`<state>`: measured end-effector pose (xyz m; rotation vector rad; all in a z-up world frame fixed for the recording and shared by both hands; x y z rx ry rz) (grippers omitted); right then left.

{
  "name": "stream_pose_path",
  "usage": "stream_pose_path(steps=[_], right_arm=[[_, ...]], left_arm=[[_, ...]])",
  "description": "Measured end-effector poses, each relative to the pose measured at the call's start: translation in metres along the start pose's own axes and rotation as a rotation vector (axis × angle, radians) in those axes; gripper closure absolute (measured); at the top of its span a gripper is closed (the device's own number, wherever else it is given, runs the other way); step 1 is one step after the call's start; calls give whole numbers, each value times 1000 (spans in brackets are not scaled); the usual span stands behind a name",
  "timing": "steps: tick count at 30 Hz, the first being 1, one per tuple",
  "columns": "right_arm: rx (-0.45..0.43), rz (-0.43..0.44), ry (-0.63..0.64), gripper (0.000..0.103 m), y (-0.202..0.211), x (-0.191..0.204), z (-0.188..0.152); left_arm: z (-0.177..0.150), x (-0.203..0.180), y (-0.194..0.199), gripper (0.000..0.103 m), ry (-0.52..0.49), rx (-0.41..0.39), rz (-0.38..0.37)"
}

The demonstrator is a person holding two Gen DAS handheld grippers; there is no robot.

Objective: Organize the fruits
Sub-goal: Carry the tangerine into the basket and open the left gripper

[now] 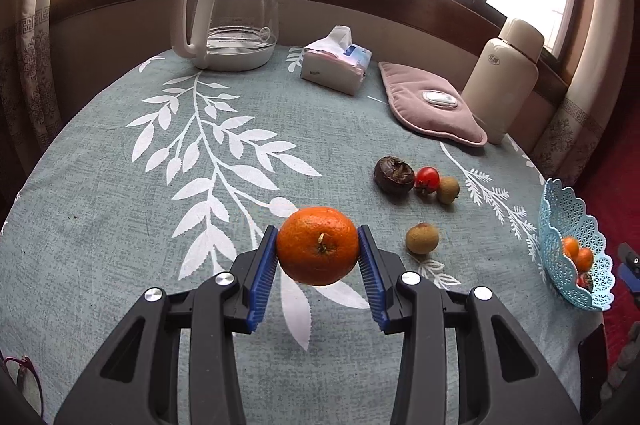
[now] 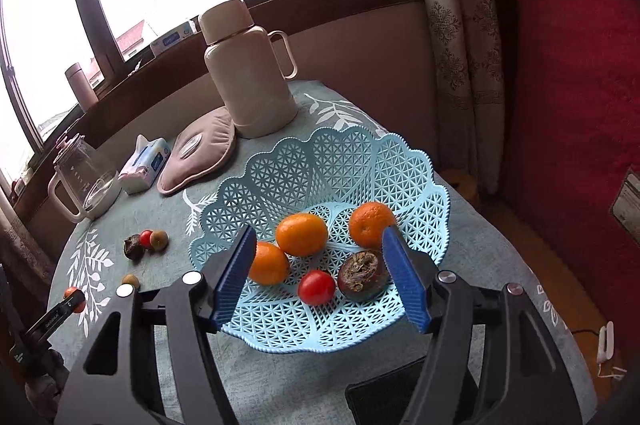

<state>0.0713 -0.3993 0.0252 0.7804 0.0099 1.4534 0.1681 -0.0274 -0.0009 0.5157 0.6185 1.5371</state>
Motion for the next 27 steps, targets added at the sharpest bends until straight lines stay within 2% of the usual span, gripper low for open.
stream_pose_path(steps=[7,14,21,27], right_arm=[[-61,-21,29,26,8,-10,16],[-92,-31,8,26,12,-24,18],[-111,-51,-13,26,15,-35,22],[-108,-52,-35,26,15,-39,21]], left_arm=[[-3,-78,30,63,-110,-27,-133],[-13,-159,52,63,-216,-17,-274],[-24,-219,63,63,-299,-15,-370],[-40,-254,62,63,-344,15,-424]])
Point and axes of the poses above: each gripper's, at about its wrist camera, not at the fingertips, and y roughly against the way its jaws point, x to its left, z to its top, the point moved 8 cm from there along -y, roughly the way its jaws point, and after that the axes turned 13 degrees about z, right-handed, at the moved point
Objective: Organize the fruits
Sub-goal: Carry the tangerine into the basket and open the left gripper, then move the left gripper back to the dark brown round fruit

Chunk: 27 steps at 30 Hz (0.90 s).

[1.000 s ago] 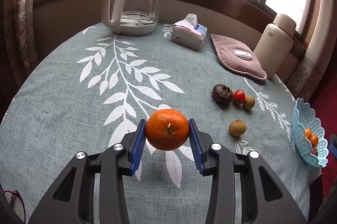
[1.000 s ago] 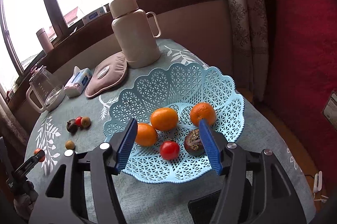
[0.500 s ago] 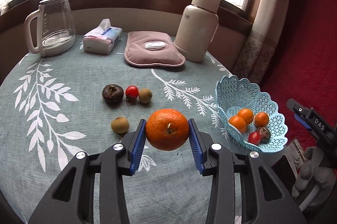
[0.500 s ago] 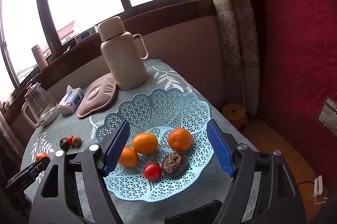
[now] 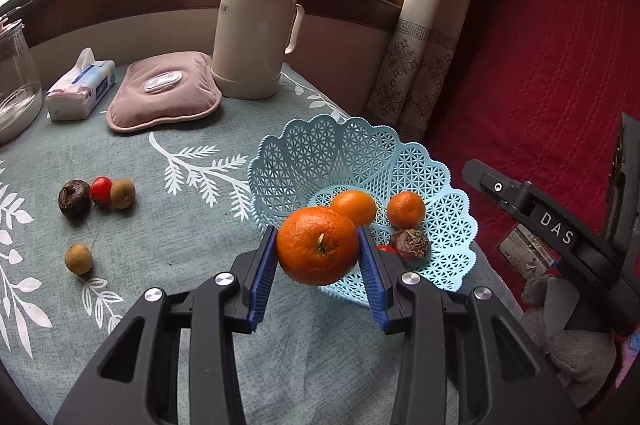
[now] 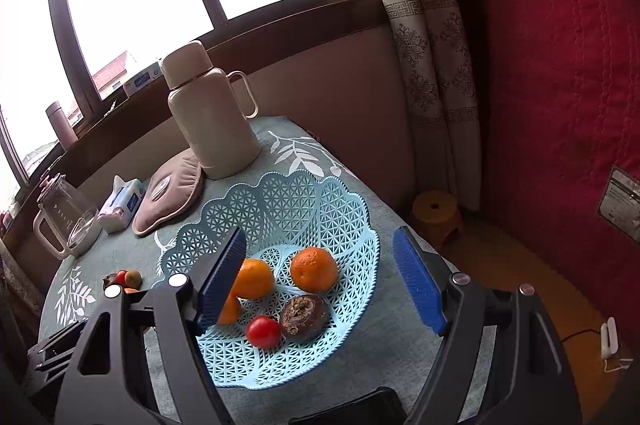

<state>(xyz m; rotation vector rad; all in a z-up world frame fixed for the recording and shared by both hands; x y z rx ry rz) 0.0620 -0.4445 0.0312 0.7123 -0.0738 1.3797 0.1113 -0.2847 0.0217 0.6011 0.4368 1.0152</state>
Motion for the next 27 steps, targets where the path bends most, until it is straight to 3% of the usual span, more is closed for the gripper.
stream_pose_path(steps=[3,5,11,18,27], right_arm=[[1,5,5,26,0,2,0],[2,6,2,26,0,1,0],[0,12,-9,23,1,2,0],[-5,34,-15,10,3,8,-2],[0,62,-45,7,3,12,-4]], left_arm=[[-2,-9,-2,58,-3,-6,-26],[0,-11,2,38,-5,-38,-30],[7,8,13,12,38,-96,12],[4,54,13,7,101,-106,164],[-12,89,7,7,162,-55,219]])
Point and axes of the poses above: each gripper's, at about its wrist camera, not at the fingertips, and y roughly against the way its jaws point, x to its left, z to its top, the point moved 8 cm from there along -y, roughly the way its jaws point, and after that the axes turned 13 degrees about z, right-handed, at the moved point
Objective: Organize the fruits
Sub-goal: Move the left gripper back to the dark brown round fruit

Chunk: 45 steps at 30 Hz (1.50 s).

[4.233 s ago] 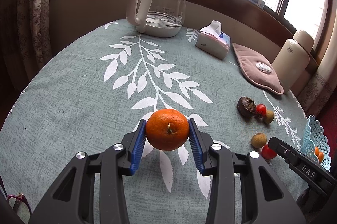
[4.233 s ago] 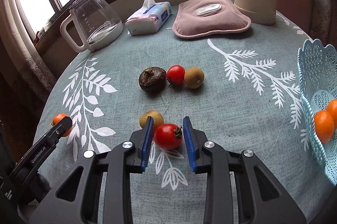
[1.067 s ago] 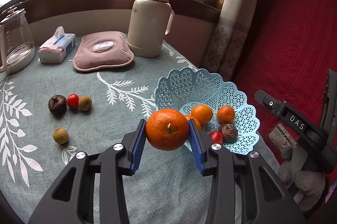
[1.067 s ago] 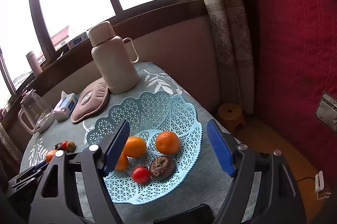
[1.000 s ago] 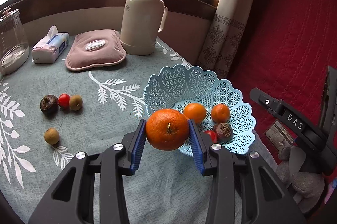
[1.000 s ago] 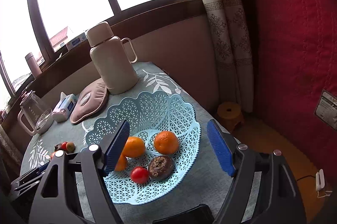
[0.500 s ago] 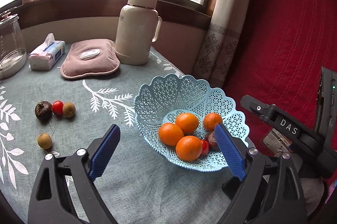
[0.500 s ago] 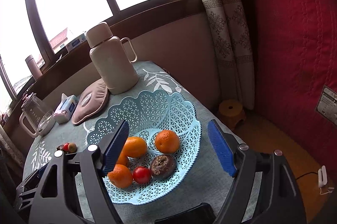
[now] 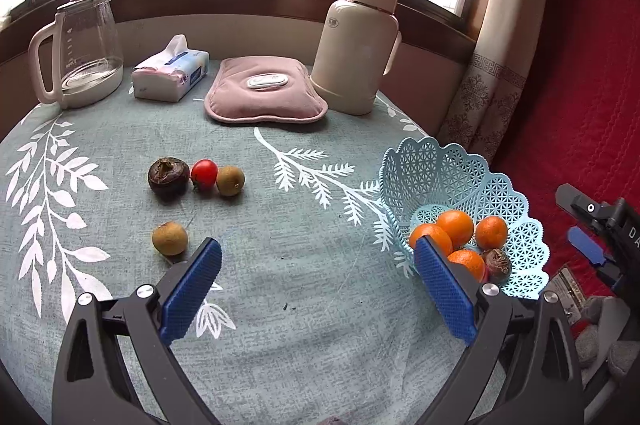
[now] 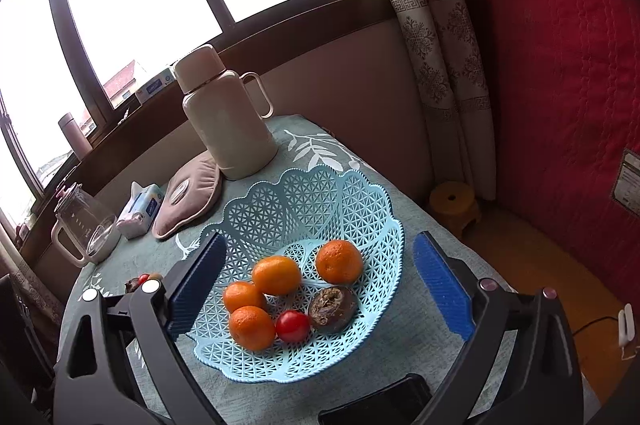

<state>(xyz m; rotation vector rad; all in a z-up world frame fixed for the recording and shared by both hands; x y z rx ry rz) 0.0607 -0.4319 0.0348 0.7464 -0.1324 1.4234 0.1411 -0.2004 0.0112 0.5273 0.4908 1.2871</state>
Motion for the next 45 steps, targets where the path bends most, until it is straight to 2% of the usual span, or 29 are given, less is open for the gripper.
stream_pose_path(steps=[6,21,27,37,45], right_arm=[[9,18,16,7,-1,9,-2],[32,37,33,7,-5,19,-11],[41,43,43,7,-7,22,-14],[50,52,54,7,-8,27,-17],[54,57,71,7,-9,29,-17]], left_arm=[[0,18,1,7,16,-6,26],[6,98,-1,7,131,0,145],[7,119,-6,7,162,15,173],[19,137,-24,7,166,26,220],[28,141,-55,7,104,68,262]])
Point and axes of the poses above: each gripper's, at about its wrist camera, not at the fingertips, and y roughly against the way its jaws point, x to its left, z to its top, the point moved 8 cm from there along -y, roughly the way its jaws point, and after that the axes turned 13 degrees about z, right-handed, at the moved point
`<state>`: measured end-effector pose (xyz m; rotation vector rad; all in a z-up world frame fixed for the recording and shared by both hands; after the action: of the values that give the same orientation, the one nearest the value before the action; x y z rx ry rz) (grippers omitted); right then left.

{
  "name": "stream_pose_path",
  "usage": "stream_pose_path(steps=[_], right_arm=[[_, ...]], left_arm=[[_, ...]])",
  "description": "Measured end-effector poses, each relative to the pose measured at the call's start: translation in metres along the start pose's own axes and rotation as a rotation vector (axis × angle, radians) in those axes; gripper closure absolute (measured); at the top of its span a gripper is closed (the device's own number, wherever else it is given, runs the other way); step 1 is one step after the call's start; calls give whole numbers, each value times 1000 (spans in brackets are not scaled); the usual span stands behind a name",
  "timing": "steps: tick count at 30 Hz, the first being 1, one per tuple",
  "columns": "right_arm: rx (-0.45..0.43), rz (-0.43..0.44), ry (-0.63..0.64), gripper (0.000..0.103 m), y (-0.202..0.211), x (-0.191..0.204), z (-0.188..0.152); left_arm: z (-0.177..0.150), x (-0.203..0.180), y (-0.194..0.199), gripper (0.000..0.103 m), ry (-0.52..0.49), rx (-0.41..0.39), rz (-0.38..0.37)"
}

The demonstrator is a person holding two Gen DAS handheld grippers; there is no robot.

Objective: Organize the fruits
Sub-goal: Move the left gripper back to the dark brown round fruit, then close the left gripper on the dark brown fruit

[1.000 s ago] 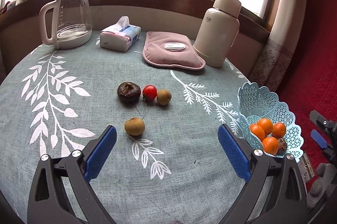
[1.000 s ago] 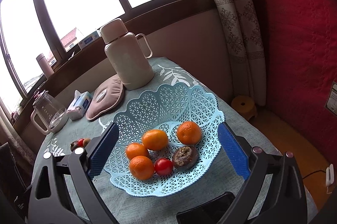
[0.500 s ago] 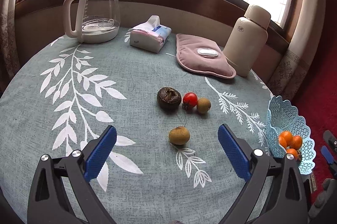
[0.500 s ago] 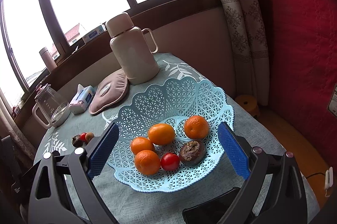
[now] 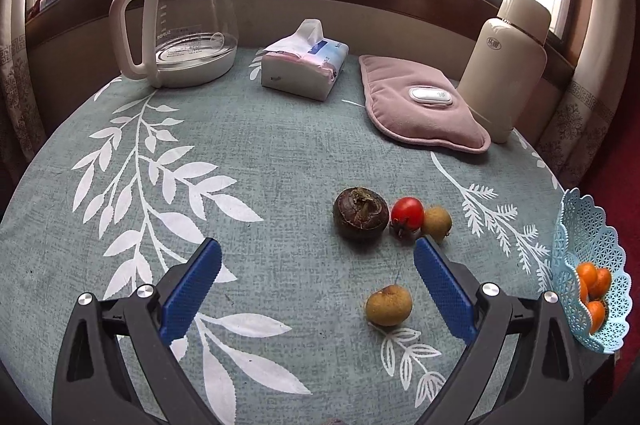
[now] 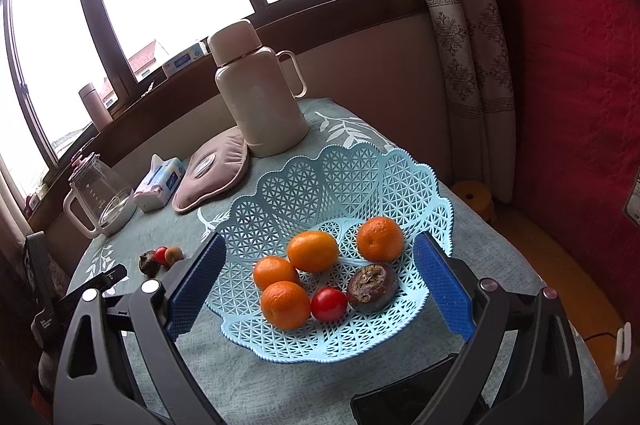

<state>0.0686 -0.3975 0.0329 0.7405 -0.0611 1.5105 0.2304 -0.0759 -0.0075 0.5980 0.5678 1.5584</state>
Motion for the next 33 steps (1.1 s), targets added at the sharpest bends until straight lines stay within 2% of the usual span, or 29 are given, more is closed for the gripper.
stream_pose_path(steps=[6,13,17,21,24,28,33], right_arm=[[0,0,4,7,-1,1,0],[7,-3,-1,7,-3,-2,-1],[12,-5,-2,7,-5,-3,-1],[16,-7,0,7,-7,-4,-3],[15,-12,10,7,-8,-2,-3],[10,-20,38,7,-7,3,-4],[0,-23,74,7,-6,12,-4]], left_arm=[[5,-11,-19,8,-76,26,7],[5,-20,-41,30,-117,82,-27],[5,-27,-47,33,-124,101,-67],[7,-32,-54,34,-141,112,-73],[10,-36,-56,42,-148,110,-90],[10,-43,-54,59,-165,94,-119],[11,-38,-50,61,-123,95,-182]])
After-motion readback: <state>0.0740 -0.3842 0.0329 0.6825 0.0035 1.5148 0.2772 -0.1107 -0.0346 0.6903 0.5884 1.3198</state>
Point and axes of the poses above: each gripper's, at about its wrist camera, not at the fingertips, and y roughly against the way its jaws point, x to its left, z to its top, the point moved 8 cm from there along -y, roughly the way its jaws point, and after that the axes turned 13 degrees about z, right-handed, at the moved point
